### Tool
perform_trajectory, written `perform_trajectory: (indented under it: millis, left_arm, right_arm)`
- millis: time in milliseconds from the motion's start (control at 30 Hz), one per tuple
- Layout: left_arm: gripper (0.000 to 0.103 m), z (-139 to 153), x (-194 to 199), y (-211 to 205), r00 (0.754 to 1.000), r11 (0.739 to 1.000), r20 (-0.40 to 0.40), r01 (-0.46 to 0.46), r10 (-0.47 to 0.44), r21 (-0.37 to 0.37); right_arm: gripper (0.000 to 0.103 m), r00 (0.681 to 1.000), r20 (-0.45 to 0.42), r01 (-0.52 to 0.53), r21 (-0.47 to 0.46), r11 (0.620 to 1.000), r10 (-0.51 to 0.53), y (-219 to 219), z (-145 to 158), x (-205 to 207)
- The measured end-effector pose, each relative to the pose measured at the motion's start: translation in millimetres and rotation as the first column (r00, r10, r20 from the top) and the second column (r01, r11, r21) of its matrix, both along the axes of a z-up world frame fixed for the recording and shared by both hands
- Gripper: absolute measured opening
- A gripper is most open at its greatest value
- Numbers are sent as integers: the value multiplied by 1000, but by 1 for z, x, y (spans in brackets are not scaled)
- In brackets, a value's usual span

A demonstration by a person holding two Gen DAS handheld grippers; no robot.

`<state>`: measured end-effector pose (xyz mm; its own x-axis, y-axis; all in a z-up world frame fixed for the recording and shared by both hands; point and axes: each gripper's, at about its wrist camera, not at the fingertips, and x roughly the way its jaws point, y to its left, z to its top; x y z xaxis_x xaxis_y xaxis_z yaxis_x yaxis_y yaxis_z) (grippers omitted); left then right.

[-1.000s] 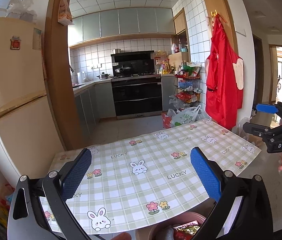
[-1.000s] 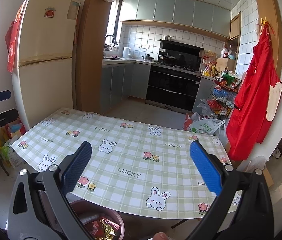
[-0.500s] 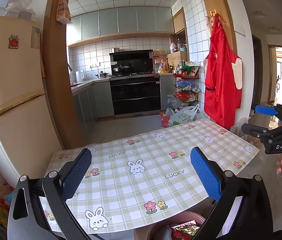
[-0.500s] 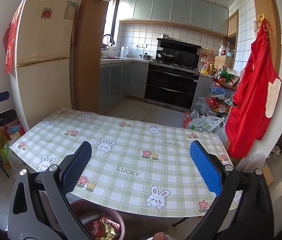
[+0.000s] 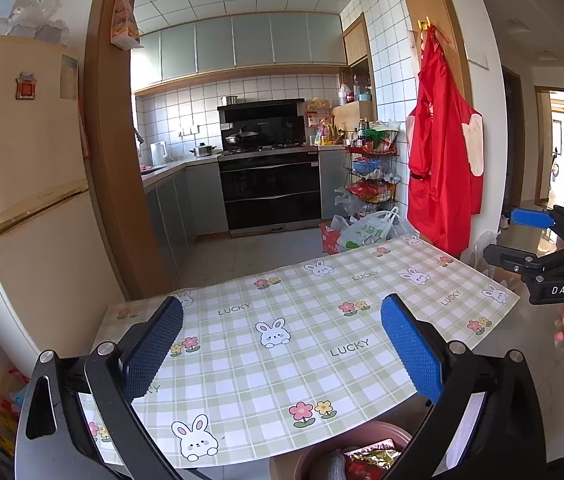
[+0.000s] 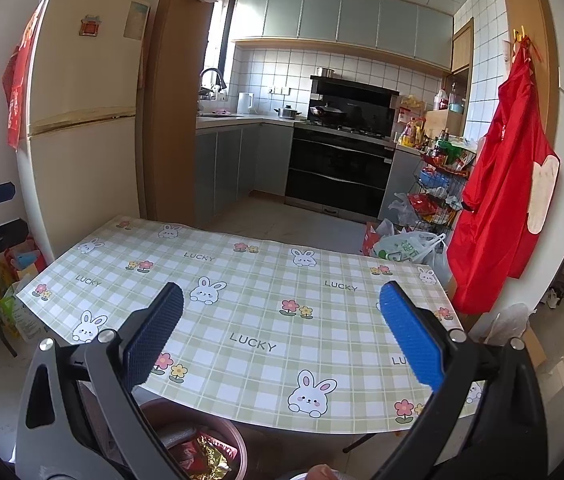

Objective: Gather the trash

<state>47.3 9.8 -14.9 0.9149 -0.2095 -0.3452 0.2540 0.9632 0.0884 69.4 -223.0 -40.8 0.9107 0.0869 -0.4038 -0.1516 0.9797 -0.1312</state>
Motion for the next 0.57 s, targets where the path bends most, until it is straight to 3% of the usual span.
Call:
perform_trajectory:
  millis: [567]
  left_arm:
    - [97,-3,1,4,1000,1000,6,-5,5,3]
  right_arm:
    - [97,1000,-10,2,14,1000,-2,-3,-4,2]
